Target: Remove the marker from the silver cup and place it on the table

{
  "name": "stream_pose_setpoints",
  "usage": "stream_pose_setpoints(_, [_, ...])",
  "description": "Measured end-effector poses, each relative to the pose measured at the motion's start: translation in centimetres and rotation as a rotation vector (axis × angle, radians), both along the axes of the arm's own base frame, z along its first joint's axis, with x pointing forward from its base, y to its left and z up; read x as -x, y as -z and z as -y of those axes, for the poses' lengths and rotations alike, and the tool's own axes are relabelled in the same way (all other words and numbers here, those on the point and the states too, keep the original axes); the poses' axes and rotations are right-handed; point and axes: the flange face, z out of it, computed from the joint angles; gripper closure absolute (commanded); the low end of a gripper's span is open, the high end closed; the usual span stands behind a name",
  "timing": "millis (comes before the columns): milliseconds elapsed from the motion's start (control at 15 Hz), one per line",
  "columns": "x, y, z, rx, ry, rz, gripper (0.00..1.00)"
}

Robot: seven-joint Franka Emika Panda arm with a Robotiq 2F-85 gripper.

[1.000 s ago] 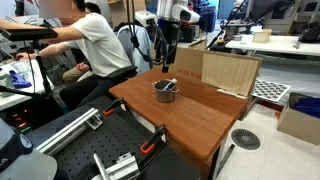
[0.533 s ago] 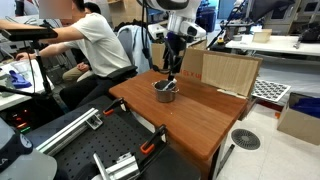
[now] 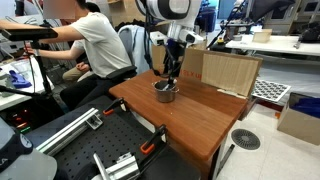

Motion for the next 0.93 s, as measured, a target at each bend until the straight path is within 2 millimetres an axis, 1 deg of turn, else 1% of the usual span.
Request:
stream_pose_setpoints(133, [-0.2, 0.8, 0.0, 0.009, 0.003, -0.011, 0.00])
stream_pose_setpoints(200, [-0.3, 1.2, 0.0, 0.014, 0.004, -0.016, 0.25])
stream_pose_setpoints(267, [-0.4, 1.5, 0.0, 0.020, 0.003, -0.020, 0.26])
stream_pose_setpoints(400, [-0.7, 1.9, -0.1, 0.030, -0.001, -0.022, 0.41])
stream_pose_setpoints(600, [-1.4, 1.5, -0.6, 0.033, -0.007, -0.009, 0.66])
stream_pose_setpoints(733, [-1.7, 1.3, -0.9, 0.035, -0.009, -0.002, 0.78])
stream_pose_setpoints(800, [-1.9, 1.3, -1.0, 0.036, -0.008, 0.001, 0.87])
stream_pose_setpoints(933, [-2.2, 1.1, -1.2, 0.037, -0.008, 0.006, 0.99])
